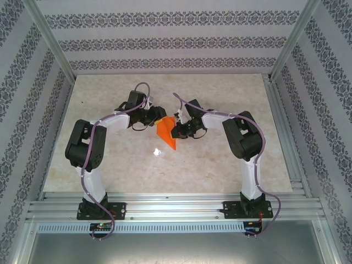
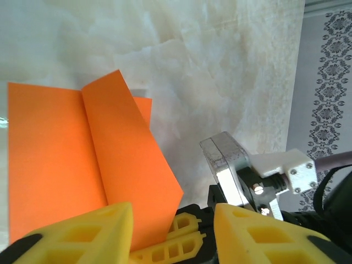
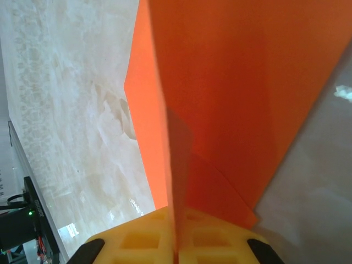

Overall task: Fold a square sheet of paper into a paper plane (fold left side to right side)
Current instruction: Fourth fold the wing at the center of the table.

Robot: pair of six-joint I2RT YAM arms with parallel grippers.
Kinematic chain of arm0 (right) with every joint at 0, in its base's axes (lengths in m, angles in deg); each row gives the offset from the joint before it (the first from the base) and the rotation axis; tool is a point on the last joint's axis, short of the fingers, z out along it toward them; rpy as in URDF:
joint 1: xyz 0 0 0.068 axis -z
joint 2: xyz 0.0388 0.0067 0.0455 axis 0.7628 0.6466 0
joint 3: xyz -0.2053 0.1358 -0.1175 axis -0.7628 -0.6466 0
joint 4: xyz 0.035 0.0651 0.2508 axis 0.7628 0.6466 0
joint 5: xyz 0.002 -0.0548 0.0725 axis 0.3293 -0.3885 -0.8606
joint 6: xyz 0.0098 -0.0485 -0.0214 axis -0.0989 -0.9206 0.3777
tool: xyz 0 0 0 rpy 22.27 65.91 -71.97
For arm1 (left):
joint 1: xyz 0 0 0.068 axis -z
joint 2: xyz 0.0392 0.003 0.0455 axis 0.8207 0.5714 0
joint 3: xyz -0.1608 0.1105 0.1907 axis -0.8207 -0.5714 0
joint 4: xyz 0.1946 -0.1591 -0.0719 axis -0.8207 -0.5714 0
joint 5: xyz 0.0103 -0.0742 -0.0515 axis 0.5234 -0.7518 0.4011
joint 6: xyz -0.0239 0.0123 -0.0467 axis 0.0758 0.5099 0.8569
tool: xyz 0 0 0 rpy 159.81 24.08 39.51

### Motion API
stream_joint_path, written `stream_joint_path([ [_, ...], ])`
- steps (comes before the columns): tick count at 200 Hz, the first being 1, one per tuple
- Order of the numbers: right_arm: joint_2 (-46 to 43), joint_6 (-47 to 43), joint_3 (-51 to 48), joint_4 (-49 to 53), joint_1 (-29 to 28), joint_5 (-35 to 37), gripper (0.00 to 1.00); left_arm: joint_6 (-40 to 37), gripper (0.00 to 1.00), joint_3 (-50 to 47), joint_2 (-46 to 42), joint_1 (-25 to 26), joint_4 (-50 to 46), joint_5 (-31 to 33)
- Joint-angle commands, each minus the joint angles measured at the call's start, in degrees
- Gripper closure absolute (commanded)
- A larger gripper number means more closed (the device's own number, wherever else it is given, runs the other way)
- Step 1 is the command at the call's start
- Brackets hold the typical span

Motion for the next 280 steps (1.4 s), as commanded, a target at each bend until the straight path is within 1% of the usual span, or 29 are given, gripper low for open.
stream_joint_path([
  [1, 1.8, -1.21, 1.41, -1.22, 0.92, -2.79, 0.91, -2.09, 0.67, -1.04, -1.16, -0.81, -1.41, 0.01],
  [22, 2.41, -1.34, 1.51, -1.05, 1.51, -3.53, 0.91, -2.15, 0.74, -0.98, -0.35, -0.65, -1.04, -1.51],
  [69, 3.67, -1.21, 2.61, -0.29, 2.41, -5.76, 0.91, -3.03, 0.76, 0.98, 3.12, 1.0, -1.14, -3.46],
  [124, 5.66, -0.6, 3.71, 0.68, 3.03, -6.99, 0.91, -3.2, 0.82, 3.19, 6.81, 2.65, -1.5, -4.03],
  [172, 6.25, -0.77, 4.23, 1.81, 3.3, -6.83, 0.91, -3.63, 0.84, 6.1, 10.17, 4.78, -2.59, -5.23],
  [280, 7.43, -0.1, 5.33, 4.03, 3.56, -5.62, 0.89, -3.12, 0.85, 4.79, 11.67, 5.79, -2.53, -3.65],
])
